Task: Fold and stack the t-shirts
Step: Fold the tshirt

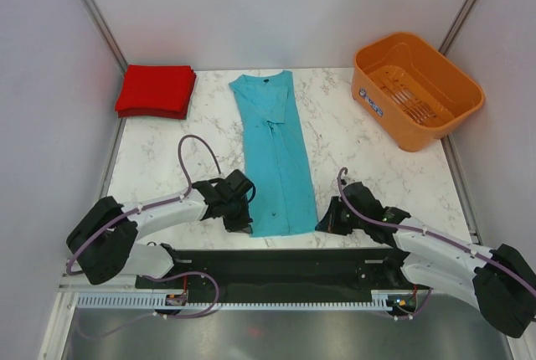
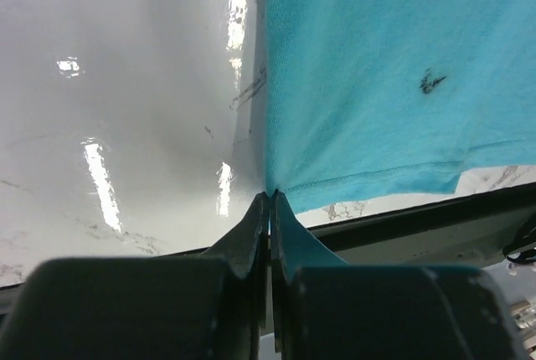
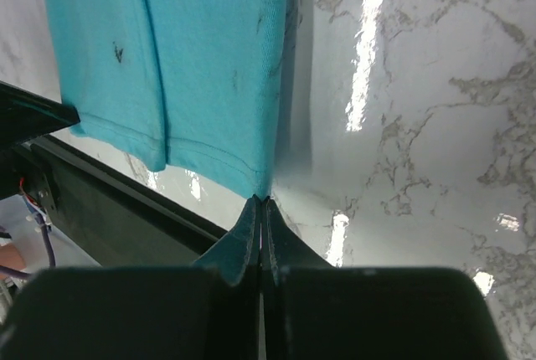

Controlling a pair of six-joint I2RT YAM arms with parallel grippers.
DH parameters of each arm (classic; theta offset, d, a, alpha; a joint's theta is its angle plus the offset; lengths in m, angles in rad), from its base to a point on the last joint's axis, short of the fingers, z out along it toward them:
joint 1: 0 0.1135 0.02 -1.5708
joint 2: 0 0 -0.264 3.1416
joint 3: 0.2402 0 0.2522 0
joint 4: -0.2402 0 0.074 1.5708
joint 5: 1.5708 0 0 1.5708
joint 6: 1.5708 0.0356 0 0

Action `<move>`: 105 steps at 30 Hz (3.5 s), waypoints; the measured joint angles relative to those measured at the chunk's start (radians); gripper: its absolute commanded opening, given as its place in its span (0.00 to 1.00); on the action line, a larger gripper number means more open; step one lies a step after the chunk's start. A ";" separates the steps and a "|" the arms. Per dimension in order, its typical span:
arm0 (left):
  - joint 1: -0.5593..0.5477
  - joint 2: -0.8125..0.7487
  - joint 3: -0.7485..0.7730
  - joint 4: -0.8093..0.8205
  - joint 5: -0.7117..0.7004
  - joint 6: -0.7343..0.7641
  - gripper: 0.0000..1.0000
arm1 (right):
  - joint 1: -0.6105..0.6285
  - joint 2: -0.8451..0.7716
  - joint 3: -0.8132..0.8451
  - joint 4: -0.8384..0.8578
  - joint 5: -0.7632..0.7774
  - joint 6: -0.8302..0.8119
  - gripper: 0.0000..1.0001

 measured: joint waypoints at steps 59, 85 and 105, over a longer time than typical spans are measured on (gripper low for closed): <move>0.545 0.537 0.764 -0.086 0.143 0.303 0.02 | -0.196 0.772 0.861 -0.082 0.185 -0.336 0.00; 0.629 0.859 1.125 -0.085 0.241 0.327 0.24 | -0.310 1.170 1.386 -0.176 0.081 -0.464 0.09; 0.591 0.754 1.053 -0.086 0.142 0.369 0.19 | -0.328 1.170 1.476 -0.266 0.060 -0.521 0.18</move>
